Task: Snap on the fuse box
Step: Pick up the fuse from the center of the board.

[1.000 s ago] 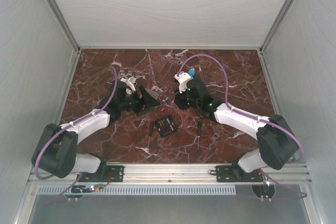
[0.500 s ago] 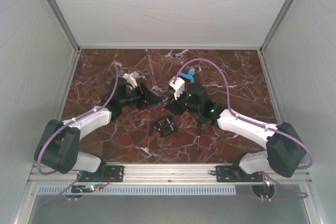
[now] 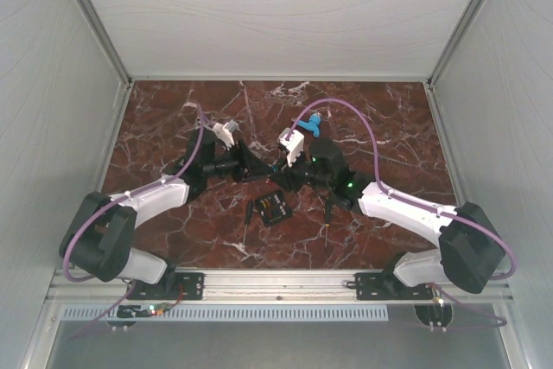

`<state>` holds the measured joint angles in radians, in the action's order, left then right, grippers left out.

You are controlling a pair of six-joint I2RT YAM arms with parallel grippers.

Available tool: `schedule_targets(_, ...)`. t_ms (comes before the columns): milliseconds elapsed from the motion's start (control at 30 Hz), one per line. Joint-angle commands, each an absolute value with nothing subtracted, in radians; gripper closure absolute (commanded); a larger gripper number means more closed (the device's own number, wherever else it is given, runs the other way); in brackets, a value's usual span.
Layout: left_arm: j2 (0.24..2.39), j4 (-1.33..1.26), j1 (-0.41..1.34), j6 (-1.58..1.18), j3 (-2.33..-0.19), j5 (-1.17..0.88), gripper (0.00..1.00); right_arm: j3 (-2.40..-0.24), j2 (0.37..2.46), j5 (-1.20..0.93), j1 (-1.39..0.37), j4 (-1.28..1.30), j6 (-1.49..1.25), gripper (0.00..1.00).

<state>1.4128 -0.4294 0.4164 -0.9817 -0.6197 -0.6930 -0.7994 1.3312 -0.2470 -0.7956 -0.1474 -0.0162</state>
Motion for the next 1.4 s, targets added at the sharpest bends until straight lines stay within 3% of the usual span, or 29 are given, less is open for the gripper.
schedule_targets(0,1.422,-0.501,0.428,-0.994,-0.644,-0.714,0.78,-0.792,1.299,-0.252,-0.802,-0.201,-0.023,0.88)
schedule_targets(267,1.414,-0.511,0.428,-1.001,-0.622,-0.721,0.87,-0.793,1.302,-0.232,-0.803,-0.207,-0.028,0.88)
schedule_targets(667,1.396,-0.501,0.428,-1.012,-0.595,-0.702,0.86,-0.799,1.316,-0.198,-0.801,-0.204,-0.033,0.89)
schedule_targets(867,1.393,-0.517,0.428,-1.020,-0.594,-0.709,1.00,-0.801,1.323,-0.205,-0.802,-0.205,-0.042,0.88)
schedule_targets(1100,1.358,-0.568,0.428,-1.054,-0.563,-0.692,1.00,-0.812,1.306,-0.217,-0.781,-0.206,-0.141,0.73)
schedule_targets(1367,1.287,-0.689,0.423,-1.143,-0.491,-0.637,1.00,-0.737,1.249,-0.367,-0.670,-0.354,-0.501,0.55)
